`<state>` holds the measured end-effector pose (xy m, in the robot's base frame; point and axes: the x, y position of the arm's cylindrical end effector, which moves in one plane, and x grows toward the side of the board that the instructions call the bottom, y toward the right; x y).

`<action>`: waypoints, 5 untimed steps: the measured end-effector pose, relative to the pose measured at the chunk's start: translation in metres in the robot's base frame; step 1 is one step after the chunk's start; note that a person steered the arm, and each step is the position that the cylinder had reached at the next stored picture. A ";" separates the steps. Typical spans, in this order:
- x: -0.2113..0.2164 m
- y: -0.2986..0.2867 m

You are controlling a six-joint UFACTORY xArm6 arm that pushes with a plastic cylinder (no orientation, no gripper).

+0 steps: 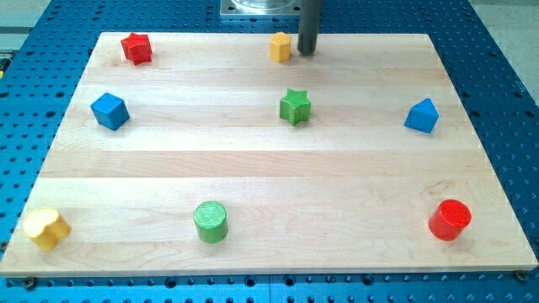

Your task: Move the hexagon closely to the green star

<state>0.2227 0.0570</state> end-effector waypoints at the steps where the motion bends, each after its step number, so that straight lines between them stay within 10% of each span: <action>1: -0.026 -0.007; 3: 0.159 -0.058; 5: 0.081 -0.184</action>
<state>0.3038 -0.1273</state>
